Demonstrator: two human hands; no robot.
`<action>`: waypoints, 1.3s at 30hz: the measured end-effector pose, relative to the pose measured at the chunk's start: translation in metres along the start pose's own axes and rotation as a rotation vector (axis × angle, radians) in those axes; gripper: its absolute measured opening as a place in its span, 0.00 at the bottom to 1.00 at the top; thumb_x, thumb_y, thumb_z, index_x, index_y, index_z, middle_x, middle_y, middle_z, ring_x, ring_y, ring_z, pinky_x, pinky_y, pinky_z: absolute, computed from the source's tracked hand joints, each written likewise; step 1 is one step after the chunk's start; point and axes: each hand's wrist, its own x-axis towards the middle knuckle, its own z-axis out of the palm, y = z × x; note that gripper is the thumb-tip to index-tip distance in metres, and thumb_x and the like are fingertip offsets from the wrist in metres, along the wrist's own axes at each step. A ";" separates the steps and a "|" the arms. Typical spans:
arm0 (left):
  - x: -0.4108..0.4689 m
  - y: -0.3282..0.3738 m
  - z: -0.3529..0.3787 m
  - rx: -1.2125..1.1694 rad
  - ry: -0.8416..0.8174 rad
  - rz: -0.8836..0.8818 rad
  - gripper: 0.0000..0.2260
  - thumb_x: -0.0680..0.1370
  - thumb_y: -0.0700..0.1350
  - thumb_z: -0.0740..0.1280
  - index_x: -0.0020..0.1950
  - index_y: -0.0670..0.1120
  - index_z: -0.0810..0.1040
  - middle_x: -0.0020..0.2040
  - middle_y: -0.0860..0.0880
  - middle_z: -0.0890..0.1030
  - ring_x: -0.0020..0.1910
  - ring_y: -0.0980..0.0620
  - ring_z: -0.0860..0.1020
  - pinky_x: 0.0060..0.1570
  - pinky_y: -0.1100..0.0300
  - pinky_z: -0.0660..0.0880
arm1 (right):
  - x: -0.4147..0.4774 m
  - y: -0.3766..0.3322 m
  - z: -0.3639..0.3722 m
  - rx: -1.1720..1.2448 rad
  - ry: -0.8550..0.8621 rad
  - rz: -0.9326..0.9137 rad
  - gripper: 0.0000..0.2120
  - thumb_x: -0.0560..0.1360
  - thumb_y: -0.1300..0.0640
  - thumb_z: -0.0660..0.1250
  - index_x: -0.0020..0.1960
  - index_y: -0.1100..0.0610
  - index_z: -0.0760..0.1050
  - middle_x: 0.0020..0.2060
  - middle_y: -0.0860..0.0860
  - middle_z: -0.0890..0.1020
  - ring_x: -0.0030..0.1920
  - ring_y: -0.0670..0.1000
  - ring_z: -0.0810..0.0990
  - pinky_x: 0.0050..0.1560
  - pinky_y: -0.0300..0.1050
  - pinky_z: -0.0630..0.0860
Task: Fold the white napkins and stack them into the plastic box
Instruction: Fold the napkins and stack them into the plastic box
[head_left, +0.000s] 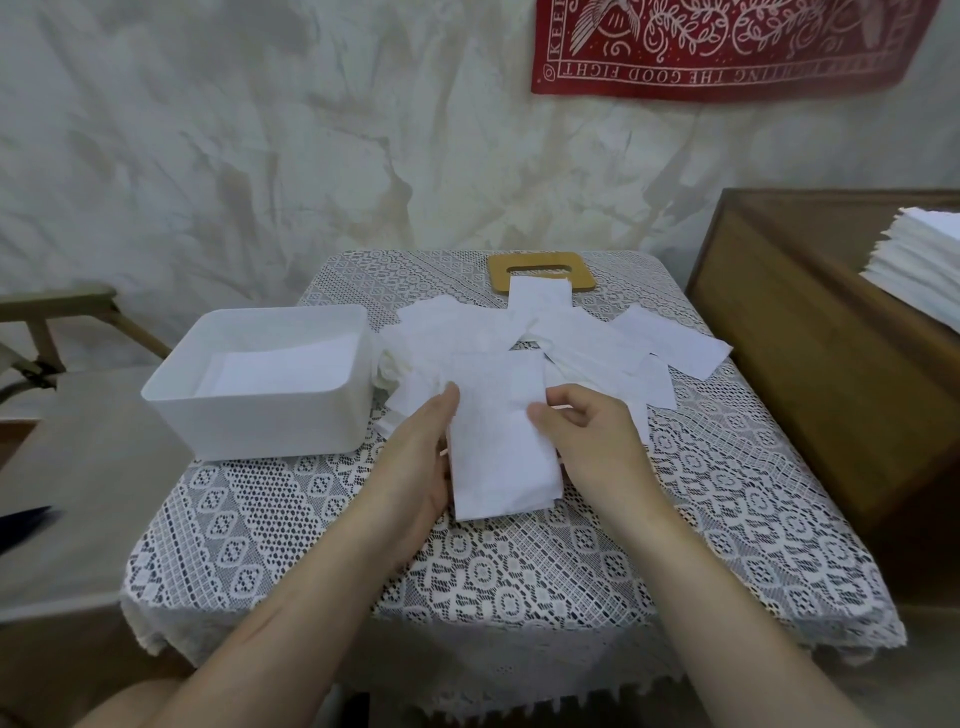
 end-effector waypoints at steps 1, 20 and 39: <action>0.000 0.000 -0.001 0.027 -0.016 0.018 0.12 0.85 0.47 0.63 0.65 0.45 0.80 0.59 0.46 0.86 0.56 0.50 0.86 0.49 0.54 0.83 | 0.000 0.000 0.000 -0.007 0.000 -0.001 0.03 0.79 0.55 0.70 0.49 0.51 0.83 0.42 0.51 0.88 0.48 0.58 0.86 0.55 0.64 0.80; 0.017 0.009 -0.017 0.388 0.049 0.138 0.08 0.81 0.39 0.69 0.59 0.46 0.83 0.53 0.48 0.88 0.50 0.47 0.87 0.48 0.51 0.83 | 0.013 -0.004 -0.005 -0.057 -0.017 0.077 0.05 0.78 0.54 0.71 0.44 0.52 0.82 0.34 0.46 0.85 0.36 0.48 0.81 0.41 0.45 0.78; 0.019 0.014 -0.040 0.436 0.099 0.104 0.11 0.82 0.35 0.66 0.56 0.51 0.82 0.51 0.50 0.88 0.48 0.49 0.87 0.44 0.57 0.83 | 0.031 0.002 -0.007 -0.847 -0.098 -0.020 0.16 0.76 0.44 0.70 0.61 0.47 0.78 0.57 0.48 0.76 0.56 0.54 0.79 0.57 0.50 0.75</action>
